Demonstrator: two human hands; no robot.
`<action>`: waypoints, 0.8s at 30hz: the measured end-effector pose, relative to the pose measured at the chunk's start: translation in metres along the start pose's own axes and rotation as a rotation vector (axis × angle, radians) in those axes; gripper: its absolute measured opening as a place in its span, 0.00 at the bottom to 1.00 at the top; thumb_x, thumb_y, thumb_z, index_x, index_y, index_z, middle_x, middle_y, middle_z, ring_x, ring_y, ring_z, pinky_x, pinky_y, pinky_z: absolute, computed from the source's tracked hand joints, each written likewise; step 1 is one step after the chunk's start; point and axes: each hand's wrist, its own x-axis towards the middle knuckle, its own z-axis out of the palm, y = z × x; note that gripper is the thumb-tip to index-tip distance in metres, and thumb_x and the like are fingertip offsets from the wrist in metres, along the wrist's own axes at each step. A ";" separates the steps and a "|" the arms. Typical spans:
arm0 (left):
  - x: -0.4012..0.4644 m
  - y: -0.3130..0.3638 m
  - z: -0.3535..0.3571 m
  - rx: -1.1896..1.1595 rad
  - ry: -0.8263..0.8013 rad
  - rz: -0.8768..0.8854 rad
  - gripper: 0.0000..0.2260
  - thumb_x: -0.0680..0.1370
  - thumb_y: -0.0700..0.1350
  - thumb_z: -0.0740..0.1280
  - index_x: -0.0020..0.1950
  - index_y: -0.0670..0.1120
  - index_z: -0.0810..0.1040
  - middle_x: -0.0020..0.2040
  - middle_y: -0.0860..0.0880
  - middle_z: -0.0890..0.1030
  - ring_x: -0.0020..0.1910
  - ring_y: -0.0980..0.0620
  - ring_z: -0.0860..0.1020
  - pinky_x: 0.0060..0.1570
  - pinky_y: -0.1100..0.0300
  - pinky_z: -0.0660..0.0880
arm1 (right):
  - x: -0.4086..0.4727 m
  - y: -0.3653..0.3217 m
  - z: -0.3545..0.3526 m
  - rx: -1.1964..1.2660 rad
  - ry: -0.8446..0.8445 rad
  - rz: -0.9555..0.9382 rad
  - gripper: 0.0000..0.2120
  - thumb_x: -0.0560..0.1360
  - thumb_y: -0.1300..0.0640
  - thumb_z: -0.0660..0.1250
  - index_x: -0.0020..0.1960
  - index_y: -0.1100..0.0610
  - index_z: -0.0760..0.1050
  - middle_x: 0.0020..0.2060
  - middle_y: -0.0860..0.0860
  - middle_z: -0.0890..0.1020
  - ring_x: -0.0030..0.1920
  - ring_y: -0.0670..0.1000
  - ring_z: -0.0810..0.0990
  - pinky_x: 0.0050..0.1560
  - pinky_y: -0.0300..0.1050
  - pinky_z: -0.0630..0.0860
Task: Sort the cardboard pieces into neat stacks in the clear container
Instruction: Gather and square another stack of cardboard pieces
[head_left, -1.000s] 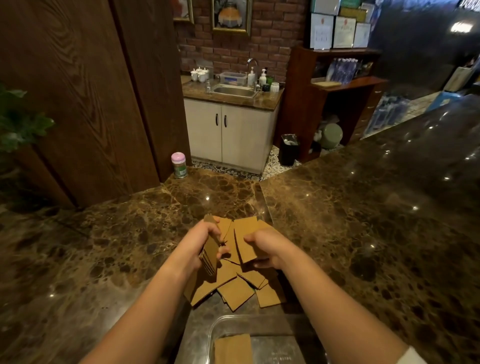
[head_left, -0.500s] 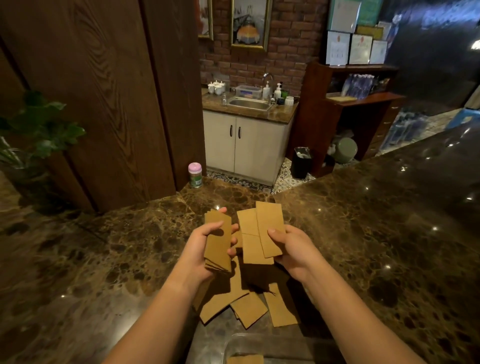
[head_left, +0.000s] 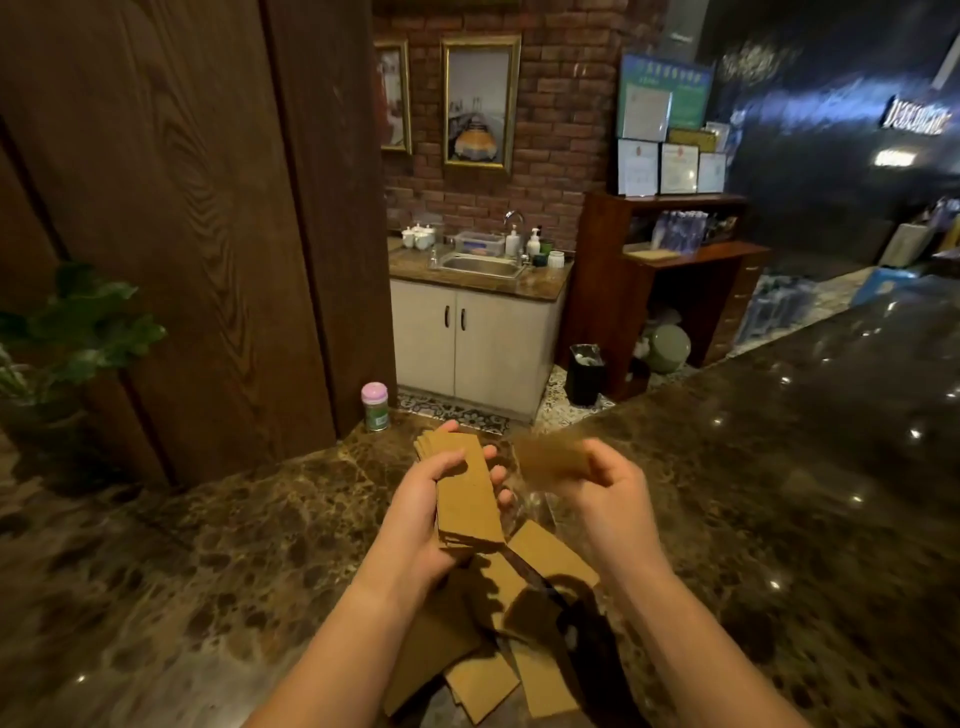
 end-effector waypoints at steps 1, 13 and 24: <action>-0.001 0.002 0.004 0.015 0.002 -0.029 0.18 0.78 0.41 0.65 0.67 0.52 0.76 0.47 0.37 0.85 0.37 0.40 0.82 0.35 0.48 0.80 | 0.001 -0.003 -0.004 -0.099 -0.012 -0.129 0.13 0.69 0.64 0.77 0.36 0.46 0.83 0.45 0.44 0.86 0.57 0.45 0.78 0.59 0.40 0.75; -0.015 0.005 0.028 0.318 -0.117 0.045 0.28 0.65 0.37 0.71 0.63 0.55 0.80 0.58 0.41 0.82 0.51 0.38 0.80 0.40 0.44 0.80 | 0.003 0.000 -0.002 0.014 -0.205 -0.199 0.17 0.77 0.69 0.64 0.45 0.51 0.85 0.56 0.39 0.79 0.59 0.40 0.77 0.51 0.36 0.77; -0.011 0.007 0.027 0.085 0.164 0.332 0.28 0.76 0.29 0.60 0.69 0.55 0.73 0.64 0.39 0.79 0.62 0.35 0.77 0.62 0.33 0.72 | 0.002 -0.010 -0.004 0.121 -0.449 0.321 0.29 0.68 0.46 0.77 0.63 0.49 0.69 0.48 0.54 0.87 0.47 0.54 0.86 0.39 0.50 0.83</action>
